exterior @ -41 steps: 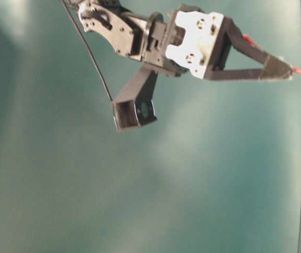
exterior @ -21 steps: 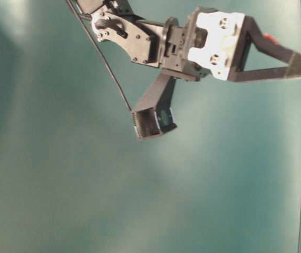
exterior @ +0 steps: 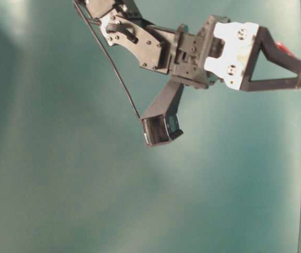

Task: Scoop the yellow hexagonal prism block from the bowl with a spoon using the right arm.
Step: 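Lower the spoon into the bowl and push it under the yellow block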

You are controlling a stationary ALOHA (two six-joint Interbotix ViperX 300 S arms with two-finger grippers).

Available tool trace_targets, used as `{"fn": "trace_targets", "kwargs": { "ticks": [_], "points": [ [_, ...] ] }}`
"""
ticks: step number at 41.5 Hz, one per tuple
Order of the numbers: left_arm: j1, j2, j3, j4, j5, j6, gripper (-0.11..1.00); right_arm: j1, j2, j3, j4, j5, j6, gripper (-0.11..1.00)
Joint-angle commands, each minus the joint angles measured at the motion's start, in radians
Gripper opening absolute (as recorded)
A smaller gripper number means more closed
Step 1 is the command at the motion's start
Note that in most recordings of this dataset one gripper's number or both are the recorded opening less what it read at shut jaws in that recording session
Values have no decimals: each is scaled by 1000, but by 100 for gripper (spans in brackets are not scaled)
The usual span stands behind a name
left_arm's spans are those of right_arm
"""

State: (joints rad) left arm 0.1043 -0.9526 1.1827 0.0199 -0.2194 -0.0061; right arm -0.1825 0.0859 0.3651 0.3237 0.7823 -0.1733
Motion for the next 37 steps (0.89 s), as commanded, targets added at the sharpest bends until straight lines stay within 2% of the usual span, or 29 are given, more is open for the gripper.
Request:
{"fn": "trace_targets", "kwargs": {
  "ticks": [1,37],
  "points": [
    [3,8,-18,-2,-6,-3,0,0,-12,-26,-2,-26,2,23],
    [3,9,-18,-2,-5,-3,0,0,-9,-38,2,-198,0,23]
  ]
}}
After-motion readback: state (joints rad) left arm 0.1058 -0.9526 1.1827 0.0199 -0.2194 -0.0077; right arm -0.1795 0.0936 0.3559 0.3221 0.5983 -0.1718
